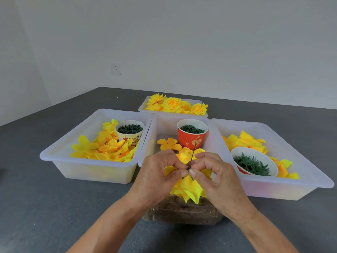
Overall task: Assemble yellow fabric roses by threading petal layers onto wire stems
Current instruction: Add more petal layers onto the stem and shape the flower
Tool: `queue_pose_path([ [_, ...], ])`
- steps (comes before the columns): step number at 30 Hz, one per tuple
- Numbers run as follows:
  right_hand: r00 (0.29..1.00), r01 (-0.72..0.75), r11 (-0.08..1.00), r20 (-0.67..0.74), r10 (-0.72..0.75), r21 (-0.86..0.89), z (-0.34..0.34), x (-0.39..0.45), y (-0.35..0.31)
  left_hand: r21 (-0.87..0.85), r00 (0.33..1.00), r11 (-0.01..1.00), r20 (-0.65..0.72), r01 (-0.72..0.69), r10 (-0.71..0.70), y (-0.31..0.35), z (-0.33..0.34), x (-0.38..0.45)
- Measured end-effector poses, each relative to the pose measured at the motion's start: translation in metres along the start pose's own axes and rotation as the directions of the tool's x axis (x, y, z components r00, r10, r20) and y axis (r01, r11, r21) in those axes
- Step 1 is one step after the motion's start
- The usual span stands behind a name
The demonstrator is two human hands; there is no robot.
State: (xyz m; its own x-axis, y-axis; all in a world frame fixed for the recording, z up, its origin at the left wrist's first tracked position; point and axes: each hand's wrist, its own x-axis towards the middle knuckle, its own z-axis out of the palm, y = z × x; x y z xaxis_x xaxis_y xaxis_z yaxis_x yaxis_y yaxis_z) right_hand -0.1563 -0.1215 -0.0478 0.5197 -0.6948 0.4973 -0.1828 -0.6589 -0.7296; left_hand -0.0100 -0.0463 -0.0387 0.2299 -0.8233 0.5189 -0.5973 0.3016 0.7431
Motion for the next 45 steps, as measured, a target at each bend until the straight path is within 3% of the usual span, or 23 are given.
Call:
queue_pose_path([
  [17, 0.998, 0.036, 0.971, -0.051, -0.025, 0.235, 0.011, -0.004, 0.016, 0.0, 0.998, 0.999, -0.044, -0.034, 0.034, -0.006, 0.005, -0.002],
  [22, 0.999, 0.018, 0.977, -0.052, -0.007, 0.211, 0.01, -0.006, 0.011, -0.003, 0.999, 1.0, -0.044, -0.021, 0.021, -0.004, 0.003, -0.004],
  [26, 0.999, -0.038, 0.996, -0.004, 0.039, 0.086, 0.001, -0.004, 0.002, 0.021, 0.999, 1.0, -0.027, 0.023, -0.023, 0.0, -0.001, -0.001],
  [30, 0.993, -0.117, 0.99, 0.001, 0.117, 0.074, -0.003, -0.001, -0.008, -0.058, 0.996, 0.994, -0.008, 0.092, -0.093, 0.002, -0.004, -0.003],
  [36, 0.98, -0.147, 0.989, -0.131, 0.15, 0.029, 0.009, 0.005, -0.019, -0.194, 0.987, 0.971, -0.051, 0.137, -0.149, 0.01, -0.002, 0.004],
  [45, 0.969, -0.097, 0.995, -0.225, 0.103, 0.039, 0.019, -0.001, -0.007, -0.057, 0.992, 0.99, -0.01, 0.127, -0.127, 0.02, 0.003, 0.018],
])
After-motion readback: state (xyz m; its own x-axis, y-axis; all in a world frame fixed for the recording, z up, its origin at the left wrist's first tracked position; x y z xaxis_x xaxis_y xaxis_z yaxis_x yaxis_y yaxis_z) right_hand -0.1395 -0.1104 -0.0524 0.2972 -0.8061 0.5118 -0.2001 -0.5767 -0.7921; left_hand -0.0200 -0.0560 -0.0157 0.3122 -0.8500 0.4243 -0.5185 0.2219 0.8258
